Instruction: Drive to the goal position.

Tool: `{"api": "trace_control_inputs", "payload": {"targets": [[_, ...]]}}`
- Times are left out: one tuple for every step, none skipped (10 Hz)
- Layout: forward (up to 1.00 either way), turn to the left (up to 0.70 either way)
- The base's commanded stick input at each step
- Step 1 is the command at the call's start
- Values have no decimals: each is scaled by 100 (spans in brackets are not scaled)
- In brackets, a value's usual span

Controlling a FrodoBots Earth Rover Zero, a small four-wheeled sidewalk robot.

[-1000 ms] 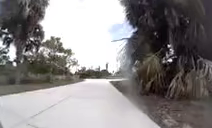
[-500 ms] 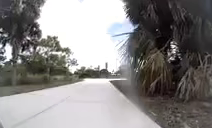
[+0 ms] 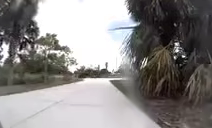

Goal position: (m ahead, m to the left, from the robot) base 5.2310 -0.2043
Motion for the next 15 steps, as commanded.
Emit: {"api": "trace_control_inputs", "payload": {"targets": [[59,1],[59,1],[59,1],[59,1],[59,1],[59,1],[59,1],[59,1],[59,1],[59,1],[59,1],[59,1],[59,1],[59,7],[59,15]]}}
